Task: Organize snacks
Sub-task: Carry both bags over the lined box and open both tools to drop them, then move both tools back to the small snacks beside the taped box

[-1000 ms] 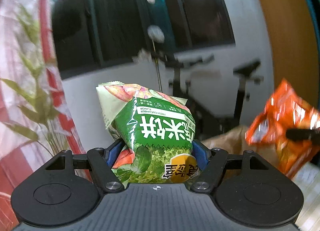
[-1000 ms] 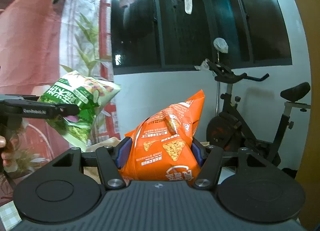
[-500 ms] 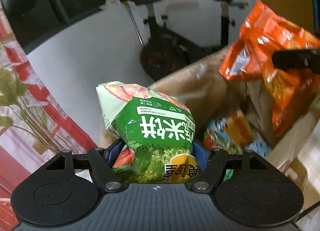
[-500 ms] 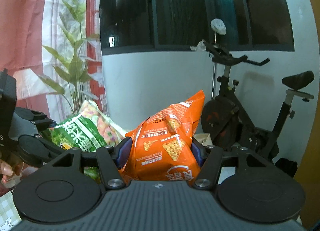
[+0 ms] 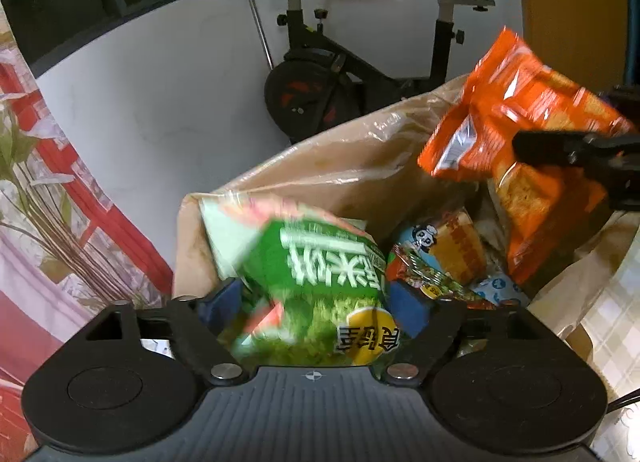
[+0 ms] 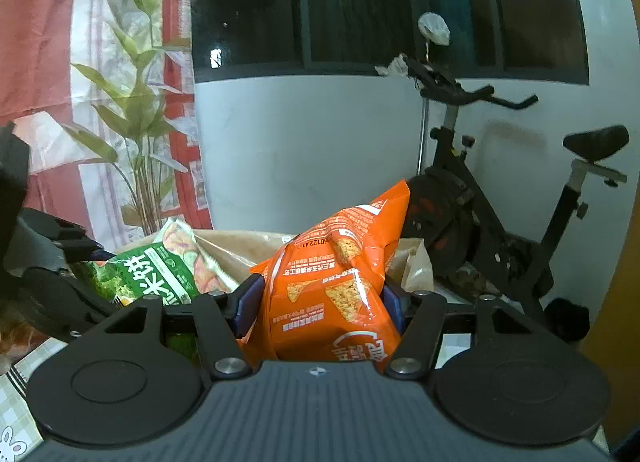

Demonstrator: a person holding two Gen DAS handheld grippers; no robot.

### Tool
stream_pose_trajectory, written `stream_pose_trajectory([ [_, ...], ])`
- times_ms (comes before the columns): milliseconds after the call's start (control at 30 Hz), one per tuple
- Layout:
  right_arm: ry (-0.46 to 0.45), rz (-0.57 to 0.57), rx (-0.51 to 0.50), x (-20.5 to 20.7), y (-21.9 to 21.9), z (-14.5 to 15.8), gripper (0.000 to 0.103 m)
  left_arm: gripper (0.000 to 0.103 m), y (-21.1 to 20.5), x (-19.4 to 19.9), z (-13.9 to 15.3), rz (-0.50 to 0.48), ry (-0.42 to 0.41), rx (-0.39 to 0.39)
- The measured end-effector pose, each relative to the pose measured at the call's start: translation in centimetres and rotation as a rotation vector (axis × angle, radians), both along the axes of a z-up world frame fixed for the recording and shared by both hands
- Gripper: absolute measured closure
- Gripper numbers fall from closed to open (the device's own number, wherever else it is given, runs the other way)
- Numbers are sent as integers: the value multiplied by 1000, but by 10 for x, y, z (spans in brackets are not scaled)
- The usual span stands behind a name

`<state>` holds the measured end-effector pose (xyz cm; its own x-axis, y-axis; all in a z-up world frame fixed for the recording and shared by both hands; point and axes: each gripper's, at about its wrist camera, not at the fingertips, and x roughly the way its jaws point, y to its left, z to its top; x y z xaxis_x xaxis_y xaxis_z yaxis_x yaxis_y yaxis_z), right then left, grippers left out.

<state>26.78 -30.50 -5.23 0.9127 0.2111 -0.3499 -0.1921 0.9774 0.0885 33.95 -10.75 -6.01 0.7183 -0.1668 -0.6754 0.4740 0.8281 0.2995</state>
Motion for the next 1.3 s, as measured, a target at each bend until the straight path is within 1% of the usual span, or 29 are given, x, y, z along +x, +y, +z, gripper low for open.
stream_pose_trajectory([
  [67,16,-4,5,4,2,-3,41,12,0,-1,3,-4,-21,-5],
  [200,55,-4,9,10,5,-9,37,12,8,-6,15,-11,-39,-41],
  [267,77,-5,15,12,5,-12,32,12,11,-8,19,4,-55,-62],
  [433,77,-7,22,5,4,-9,31,12,27,-17,29,59,-82,-157],
  [567,72,3,12,-6,3,-5,31,12,41,-32,36,103,-114,-219],
  [733,70,17,23,-23,0,-1,31,13,54,-57,48,149,-175,-244],
  [833,66,26,21,-37,-1,0,31,13,66,-77,55,181,-216,-269],
  [967,54,46,17,-58,-1,1,31,13,83,-105,60,227,-258,-282],
  [1133,31,59,35,-82,0,0,31,13,98,-140,51,272,-284,-318],
  [1300,-9,61,39,-108,4,-8,31,13,102,-173,28,297,-289,-352],
])
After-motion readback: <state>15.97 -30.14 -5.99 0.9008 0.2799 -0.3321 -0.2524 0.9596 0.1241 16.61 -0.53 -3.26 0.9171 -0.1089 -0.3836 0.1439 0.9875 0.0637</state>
